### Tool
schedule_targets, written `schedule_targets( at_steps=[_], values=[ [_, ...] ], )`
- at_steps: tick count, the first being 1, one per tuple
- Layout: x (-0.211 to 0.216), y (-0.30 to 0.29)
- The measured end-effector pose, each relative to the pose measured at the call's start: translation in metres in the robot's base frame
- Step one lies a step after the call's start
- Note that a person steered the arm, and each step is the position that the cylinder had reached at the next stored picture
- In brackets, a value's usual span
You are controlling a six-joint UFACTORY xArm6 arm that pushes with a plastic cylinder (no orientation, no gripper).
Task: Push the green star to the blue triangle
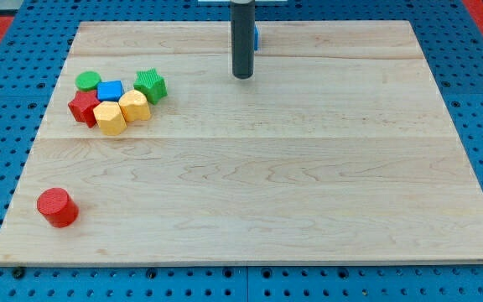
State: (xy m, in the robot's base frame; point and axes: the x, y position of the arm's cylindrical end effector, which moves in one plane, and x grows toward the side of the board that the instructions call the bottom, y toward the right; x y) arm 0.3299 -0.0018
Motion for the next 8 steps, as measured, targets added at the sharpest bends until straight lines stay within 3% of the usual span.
schedule_targets(
  at_steps=[3, 4, 8],
  values=[
    [0.023, -0.045],
    [0.056, -0.043],
    [0.083, -0.05]
  ],
)
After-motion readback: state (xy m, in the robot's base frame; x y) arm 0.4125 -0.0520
